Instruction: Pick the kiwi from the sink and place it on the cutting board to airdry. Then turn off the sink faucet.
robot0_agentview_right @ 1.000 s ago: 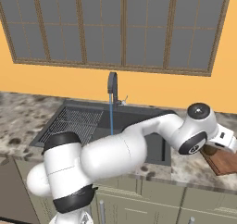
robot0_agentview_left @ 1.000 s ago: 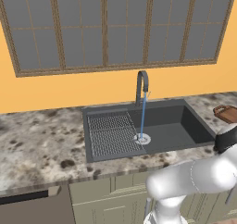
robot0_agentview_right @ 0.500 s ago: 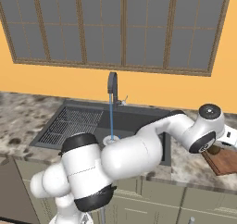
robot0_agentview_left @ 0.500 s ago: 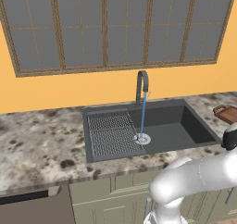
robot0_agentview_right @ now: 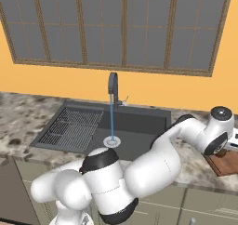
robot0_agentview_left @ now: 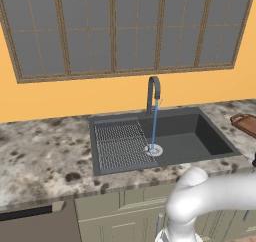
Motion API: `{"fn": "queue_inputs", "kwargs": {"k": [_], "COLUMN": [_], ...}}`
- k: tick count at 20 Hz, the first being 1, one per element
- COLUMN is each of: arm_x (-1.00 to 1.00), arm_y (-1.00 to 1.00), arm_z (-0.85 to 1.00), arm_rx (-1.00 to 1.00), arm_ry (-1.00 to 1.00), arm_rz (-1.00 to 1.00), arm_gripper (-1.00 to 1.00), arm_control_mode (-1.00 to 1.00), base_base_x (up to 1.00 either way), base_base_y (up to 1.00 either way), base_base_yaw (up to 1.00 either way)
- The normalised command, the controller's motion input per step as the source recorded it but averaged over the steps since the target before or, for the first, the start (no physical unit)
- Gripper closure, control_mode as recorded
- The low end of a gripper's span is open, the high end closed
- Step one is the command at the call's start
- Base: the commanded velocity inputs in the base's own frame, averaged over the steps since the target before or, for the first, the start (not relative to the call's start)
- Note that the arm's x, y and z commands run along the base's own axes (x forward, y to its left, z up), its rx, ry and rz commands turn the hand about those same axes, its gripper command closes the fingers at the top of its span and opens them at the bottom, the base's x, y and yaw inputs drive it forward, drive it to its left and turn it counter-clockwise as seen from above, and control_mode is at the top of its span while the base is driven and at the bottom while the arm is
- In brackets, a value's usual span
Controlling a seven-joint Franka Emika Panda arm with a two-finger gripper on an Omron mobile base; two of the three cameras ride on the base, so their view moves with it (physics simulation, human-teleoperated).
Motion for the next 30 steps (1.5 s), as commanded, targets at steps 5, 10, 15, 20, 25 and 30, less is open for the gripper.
{"fn": "queue_inputs", "kwargs": {"k": [5, 10, 15, 20, 25, 30], "arm_x": [0.23, 0.16, 0.15, 0.17, 0.16, 0.17], "arm_y": [-0.05, -0.14, -0.16, -0.2, -0.17, -0.15], "arm_z": [-0.31, -0.27, -0.28, -0.29, -0.25, -0.26], "arm_rx": [0.0, 0.01, 0.01, 0.02, 0.02, 0.02], "arm_ry": [0.08, 0.05, 0.04, 0.04, 0.04, 0.05], "arm_rz": [0.03, 0.04, 0.05, 0.06, 0.06, 0.05], "arm_gripper": [1.0, 1.0, 1.0, 1.0, 1.0, 1.0], "arm_control_mode": [-1.0, -1.0, -1.0, -1.0, -1.0, -1.0], "base_base_x": [0.0, 0.0, 0.0, 0.0, 0.0, 0.0], "base_base_y": [0.0, 0.0, 0.0, 0.0, 0.0, 0.0], "base_base_yaw": [0.0, 0.0, 0.0, 0.0, 0.0, 0.0]}}
